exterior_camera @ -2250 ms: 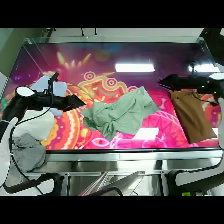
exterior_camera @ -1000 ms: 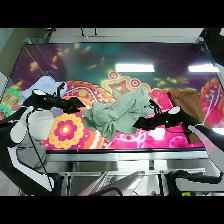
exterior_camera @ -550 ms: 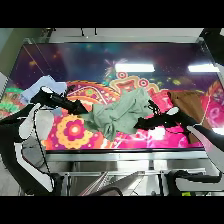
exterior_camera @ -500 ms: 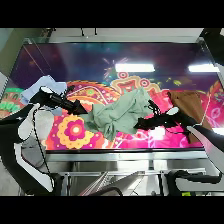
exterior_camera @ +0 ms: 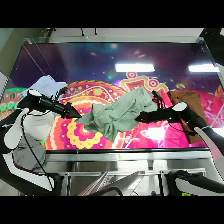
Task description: Fold the shirts.
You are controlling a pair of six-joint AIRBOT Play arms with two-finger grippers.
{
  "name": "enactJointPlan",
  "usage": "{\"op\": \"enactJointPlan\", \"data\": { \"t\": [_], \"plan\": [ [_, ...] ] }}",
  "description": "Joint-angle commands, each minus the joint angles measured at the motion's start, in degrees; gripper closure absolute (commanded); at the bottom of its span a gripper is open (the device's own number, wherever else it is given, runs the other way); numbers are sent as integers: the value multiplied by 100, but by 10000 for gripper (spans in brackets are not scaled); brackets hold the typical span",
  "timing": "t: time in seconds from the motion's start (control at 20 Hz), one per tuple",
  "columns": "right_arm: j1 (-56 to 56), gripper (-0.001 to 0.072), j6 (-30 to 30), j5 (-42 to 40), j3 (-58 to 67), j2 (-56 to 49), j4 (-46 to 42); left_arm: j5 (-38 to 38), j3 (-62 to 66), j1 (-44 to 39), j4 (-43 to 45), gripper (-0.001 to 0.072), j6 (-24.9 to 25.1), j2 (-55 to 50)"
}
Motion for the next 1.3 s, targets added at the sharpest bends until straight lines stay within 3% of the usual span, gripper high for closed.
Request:
{"op": "enactJointPlan", "data": {
  "t": [0.0,0.3,0.4,0.5,0.75,0.95,1.1,1.2,1.25],
  "plan": [
    [-111,696,-15,26,348,527,17,74,-435,35,11,692,280,492],
    [-485,695,116,444,398,1152,-61,804,-1145,55,214,685,468,822],
    [-481,695,216,518,398,1165,-249,776,-1167,138,195,58,317,824],
    [-481,695,256,514,398,1189,-376,776,-1158,348,214,37,201,822],
    [-479,695,295,509,398,1187,-372,1307,-1563,680,188,38,162,774],
    [-479,694,291,509,398,1187,-374,1419,-1665,299,90,38,280,269],
    [-479,695,293,518,398,1189,-374,1217,-1377,-76,-601,63,603,-120],
    [-479,694,293,564,398,1189,-372,1036,-1058,-243,-610,507,643,-205],
    [-479,695,291,597,398,1189,-372,920,-927,-278,-542,694,647,-197]
  ]
}}
